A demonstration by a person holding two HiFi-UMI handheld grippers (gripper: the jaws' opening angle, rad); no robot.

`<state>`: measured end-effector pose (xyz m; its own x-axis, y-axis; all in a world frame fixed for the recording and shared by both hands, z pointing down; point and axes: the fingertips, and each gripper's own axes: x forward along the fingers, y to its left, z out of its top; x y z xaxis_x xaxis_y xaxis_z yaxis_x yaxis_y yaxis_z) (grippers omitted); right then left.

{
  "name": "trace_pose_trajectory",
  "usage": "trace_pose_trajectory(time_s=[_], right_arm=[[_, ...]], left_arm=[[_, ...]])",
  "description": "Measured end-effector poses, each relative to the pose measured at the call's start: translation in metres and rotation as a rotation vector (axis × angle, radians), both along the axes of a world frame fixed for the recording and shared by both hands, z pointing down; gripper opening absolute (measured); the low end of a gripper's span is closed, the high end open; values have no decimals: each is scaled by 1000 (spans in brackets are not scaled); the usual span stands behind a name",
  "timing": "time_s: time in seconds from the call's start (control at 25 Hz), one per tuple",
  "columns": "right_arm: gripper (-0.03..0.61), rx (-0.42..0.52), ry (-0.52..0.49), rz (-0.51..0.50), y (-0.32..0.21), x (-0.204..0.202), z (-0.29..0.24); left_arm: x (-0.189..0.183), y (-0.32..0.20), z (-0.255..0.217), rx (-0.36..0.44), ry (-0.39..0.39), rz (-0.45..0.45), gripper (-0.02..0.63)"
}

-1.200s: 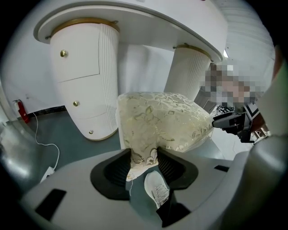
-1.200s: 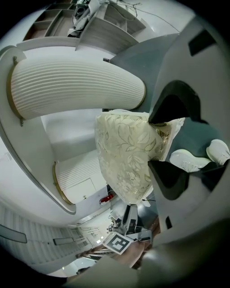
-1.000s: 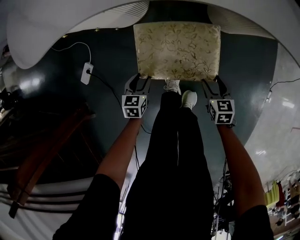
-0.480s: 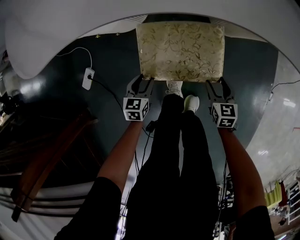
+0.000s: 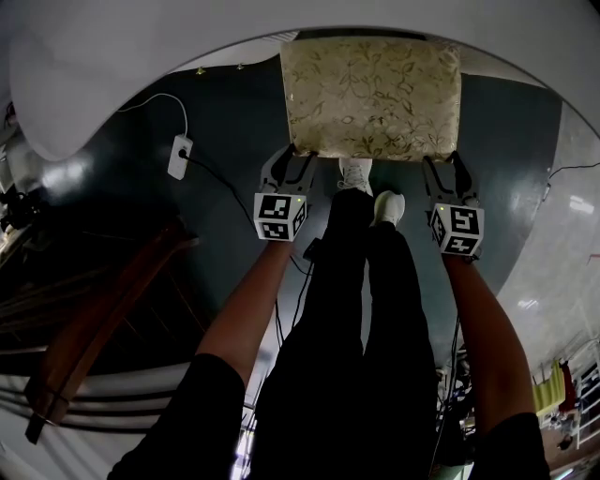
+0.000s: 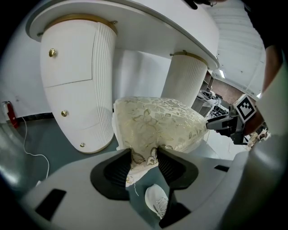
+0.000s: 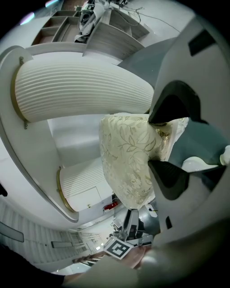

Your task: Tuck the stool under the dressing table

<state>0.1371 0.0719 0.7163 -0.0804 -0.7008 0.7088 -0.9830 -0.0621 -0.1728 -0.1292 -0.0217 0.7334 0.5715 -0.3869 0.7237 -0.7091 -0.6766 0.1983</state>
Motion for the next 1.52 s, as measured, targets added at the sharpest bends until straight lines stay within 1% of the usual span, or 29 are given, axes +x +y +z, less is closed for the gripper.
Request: trace_pose_trajectory(time_s=[0.24,0.44,0.6,0.8,0.92,1.04,1.12,1.4,1.52], right_arm=[[256,22,-6,-1,1,-1,0],[256,52,-14,45,3,-5,0],[256,73,-5,63,0,-2,-2],[256,81,-17,54,-26,6,-2],[256,80,-7,57,-40,7,-4],[256,73,5,50,-46,6,-5],[256,74,-3,46,-47,8,-4],[256,110,-5,49,-60,12,-4],[256,116,-9,49,-67,14,-5]], left_arm=[[-1,-1,-1,6,19,22,196],[-3,-8,-2,36,41,0,196],[1,-14,-3,51,46,9,196],[13,-47,-5,54,39,-10,195],[13,-61,-7,56,45,-4,195],[13,-64,-9,53,43,-1,196],[13,-64,-8,54,45,-15,196],[16,-74,-6,59,63,-40,195],[18,-81,-9,68,50,-17,196]])
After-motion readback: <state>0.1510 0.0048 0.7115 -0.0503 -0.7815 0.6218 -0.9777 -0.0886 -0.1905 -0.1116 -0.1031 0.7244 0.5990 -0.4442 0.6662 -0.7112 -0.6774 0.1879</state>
